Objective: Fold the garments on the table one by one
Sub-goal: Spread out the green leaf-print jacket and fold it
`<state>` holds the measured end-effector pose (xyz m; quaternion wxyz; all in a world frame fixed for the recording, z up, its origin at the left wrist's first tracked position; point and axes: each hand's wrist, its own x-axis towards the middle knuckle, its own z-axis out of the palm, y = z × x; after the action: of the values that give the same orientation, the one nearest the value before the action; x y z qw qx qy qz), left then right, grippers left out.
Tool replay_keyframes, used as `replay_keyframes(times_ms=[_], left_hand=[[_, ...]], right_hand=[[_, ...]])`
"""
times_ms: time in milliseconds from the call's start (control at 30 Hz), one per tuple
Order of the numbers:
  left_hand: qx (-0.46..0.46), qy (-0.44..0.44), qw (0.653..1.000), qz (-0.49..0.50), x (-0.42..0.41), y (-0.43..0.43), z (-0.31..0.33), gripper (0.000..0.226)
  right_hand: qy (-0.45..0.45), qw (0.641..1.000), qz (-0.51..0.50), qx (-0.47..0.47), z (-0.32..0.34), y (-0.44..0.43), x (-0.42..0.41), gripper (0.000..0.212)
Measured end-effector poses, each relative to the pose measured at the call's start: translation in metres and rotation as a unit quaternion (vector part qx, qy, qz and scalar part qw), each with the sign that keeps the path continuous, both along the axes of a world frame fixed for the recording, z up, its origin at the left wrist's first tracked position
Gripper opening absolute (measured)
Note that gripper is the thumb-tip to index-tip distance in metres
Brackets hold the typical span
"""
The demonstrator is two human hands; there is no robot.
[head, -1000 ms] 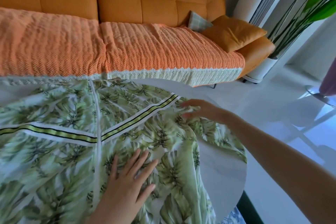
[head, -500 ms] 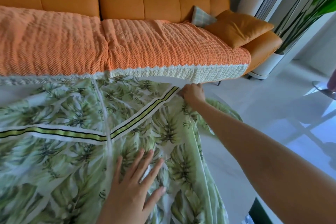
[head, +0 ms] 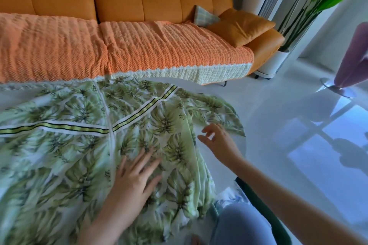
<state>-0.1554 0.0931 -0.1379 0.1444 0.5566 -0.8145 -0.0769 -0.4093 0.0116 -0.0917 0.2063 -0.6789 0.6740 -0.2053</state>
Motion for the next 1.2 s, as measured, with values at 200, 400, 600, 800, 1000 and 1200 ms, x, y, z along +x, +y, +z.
replay_keyframes(times_ms=[200, 400, 600, 800, 1000, 1200], left_hand=[[0.093, -0.073, 0.993, 0.002, -0.024, 0.046, 0.004, 0.065], [0.074, -0.088, 0.993, 0.012, -0.035, 0.057, -0.003, 0.098], [0.062, -0.044, 0.997, 0.026, -0.026, 0.071, 0.010, 0.107], [0.009, 0.050, 0.995, 0.087, -0.011, 0.090, 0.011, 0.089], [0.078, -0.050, 0.988, 0.121, 0.028, 0.105, -0.012, 0.086], [0.040, -0.049, 0.993, 0.102, 0.030, 0.115, -0.011, 0.059]], right_hand=[[0.013, 0.989, -0.001, 0.149, -0.012, 0.065, -0.009, 0.040], [0.026, 0.990, 0.001, 0.139, -0.006, 0.083, 0.003, 0.044], [0.086, 0.986, -0.026, 0.144, 0.009, 0.094, -0.019, 0.025], [0.099, 0.989, -0.049, 0.098, 0.015, 0.109, -0.009, 0.052], [0.033, 0.990, -0.065, 0.117, -0.008, 0.106, -0.007, 0.019], [0.186, 0.982, 0.020, 0.013, 0.001, 0.112, -0.013, 0.054]])
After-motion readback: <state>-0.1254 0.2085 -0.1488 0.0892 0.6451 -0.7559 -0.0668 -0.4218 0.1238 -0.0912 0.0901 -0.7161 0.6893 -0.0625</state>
